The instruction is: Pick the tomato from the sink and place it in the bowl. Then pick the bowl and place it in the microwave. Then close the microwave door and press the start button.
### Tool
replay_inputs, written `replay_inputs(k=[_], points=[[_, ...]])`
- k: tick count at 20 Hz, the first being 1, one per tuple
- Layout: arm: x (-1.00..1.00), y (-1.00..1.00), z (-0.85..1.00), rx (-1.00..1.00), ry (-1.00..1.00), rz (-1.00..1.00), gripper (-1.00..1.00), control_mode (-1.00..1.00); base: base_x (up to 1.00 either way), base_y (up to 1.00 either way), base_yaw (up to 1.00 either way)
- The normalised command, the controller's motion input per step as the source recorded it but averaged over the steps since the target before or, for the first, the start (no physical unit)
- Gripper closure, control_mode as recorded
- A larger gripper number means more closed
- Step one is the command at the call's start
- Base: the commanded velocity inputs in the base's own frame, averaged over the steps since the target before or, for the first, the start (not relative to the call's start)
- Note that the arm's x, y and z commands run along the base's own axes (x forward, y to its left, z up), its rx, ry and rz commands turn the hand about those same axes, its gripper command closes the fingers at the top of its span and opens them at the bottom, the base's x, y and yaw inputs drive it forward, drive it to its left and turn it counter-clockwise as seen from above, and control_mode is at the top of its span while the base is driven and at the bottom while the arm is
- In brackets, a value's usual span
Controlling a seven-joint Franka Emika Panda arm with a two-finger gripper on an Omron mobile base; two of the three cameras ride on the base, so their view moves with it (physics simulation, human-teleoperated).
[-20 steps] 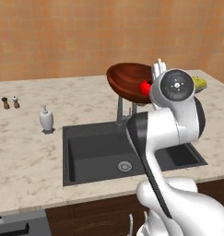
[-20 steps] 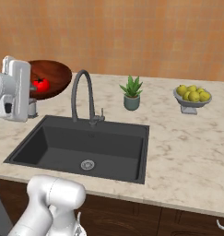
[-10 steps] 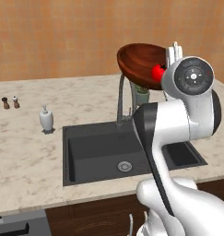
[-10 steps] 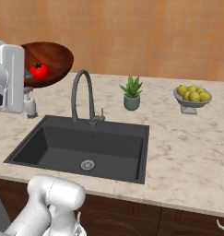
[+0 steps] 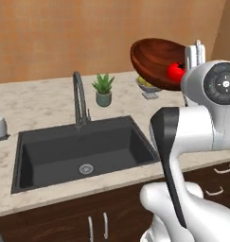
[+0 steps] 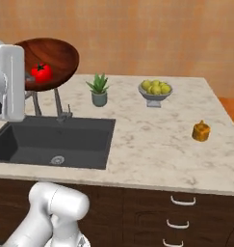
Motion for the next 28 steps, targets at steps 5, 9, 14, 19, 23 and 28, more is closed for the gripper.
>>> replay_inputs(k=[5,9,14,19,23,28], points=[[0.0,0.0,0.0,0.0,0.0,0.0,1.0,1.0,-0.18,-0.36,-0.68],[0.0,0.0,0.0,0.0,0.0,0.0,1.0,1.0,-0.12,-0.33,-0.74],[0.0,0.0,0.0,0.0,0.0,0.0,1.0,1.0,0.0,-0.89,-0.58],[0.0,0.0,0.0,0.0,0.0,0.0,1.0,1.0,0.04,-1.0,-0.48],[0.0,0.0,0.0,0.0,0.0,0.0,1.0,1.0,0.83,-0.97,-0.42],[0.0,0.0,0.0,0.0,0.0,0.0,1.0,1.0,0.92,-0.96,-0.27]])
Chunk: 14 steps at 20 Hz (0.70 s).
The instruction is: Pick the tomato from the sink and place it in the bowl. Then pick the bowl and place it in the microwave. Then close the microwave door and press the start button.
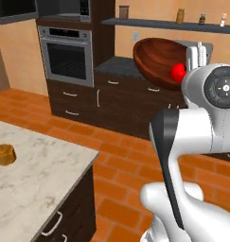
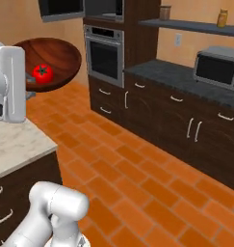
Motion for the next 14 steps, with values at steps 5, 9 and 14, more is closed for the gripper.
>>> replay_inputs(k=[5,9,14], points=[[0.0,0.0,0.0,0.0,0.0,0.0,1.0,1.0,1.0,-0.96,-0.16],[0.0,0.0,0.0,0.0,0.0,0.0,1.0,1.0,1.0,-0.92,0.05],[0.0,0.0,0.0,0.0,0.0,0.0,1.0,1.0,1.0,-0.82,0.38]])
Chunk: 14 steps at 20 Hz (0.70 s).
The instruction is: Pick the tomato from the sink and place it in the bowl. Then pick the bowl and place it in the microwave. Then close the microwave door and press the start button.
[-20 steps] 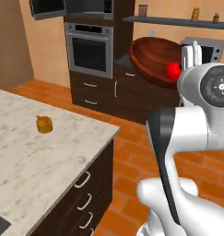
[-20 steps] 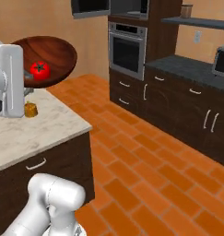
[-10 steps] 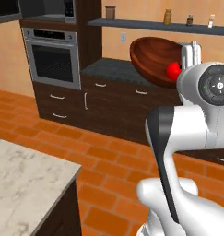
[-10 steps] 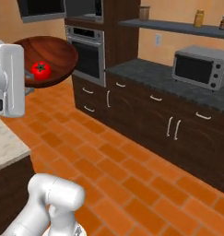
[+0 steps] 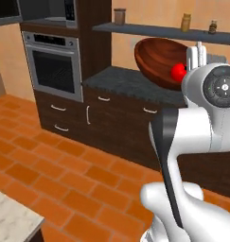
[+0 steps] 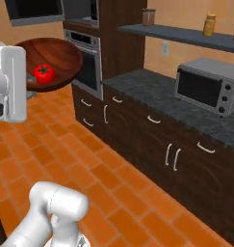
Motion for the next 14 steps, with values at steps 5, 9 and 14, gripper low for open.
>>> replay_inputs(k=[5,9,14], points=[[0.0,0.0,0.0,0.0,0.0,0.0,1.0,1.0,1.0,-0.78,0.49],[0.0,0.0,0.0,0.0,0.0,0.0,1.0,1.0,1.0,-0.51,0.52],[0.0,0.0,0.0,0.0,0.0,0.0,1.0,1.0,1.0,0.0,0.39]])
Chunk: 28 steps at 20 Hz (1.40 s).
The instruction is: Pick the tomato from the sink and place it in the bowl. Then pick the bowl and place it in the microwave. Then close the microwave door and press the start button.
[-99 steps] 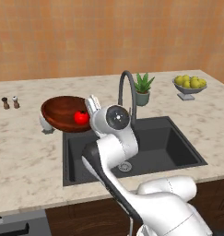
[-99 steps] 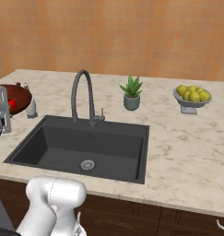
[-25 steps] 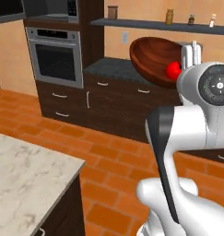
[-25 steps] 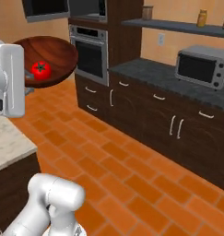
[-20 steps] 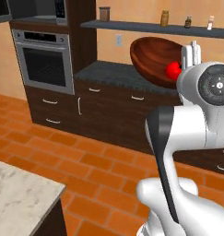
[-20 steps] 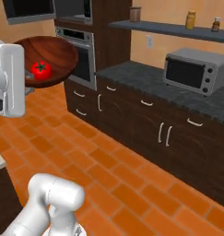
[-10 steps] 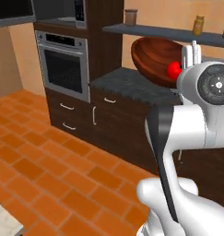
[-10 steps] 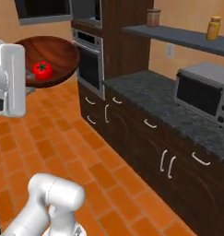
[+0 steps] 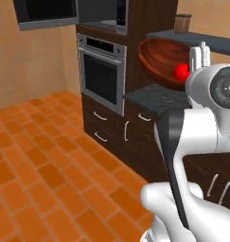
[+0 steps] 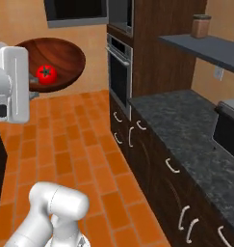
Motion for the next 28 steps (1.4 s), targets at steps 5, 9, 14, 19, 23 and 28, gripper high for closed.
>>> replay_inputs(k=[5,9,14,19,23,28], points=[[0.0,0.0,0.0,0.0,0.0,0.0,1.0,1.0,1.0,0.05,0.09],[0.0,0.0,0.0,0.0,0.0,0.0,1.0,1.0,1.0,0.29,0.0],[0.0,0.0,0.0,0.0,0.0,0.0,1.0,1.0,1.0,0.52,-0.17],[0.0,0.0,0.0,0.0,0.0,0.0,1.0,1.0,1.0,0.51,-0.33],[0.0,0.0,0.0,0.0,0.0,0.0,1.0,1.0,1.0,0.62,-0.36],[0.0,0.0,0.0,0.0,0.0,0.0,1.0,1.0,1.0,0.03,-0.21]])
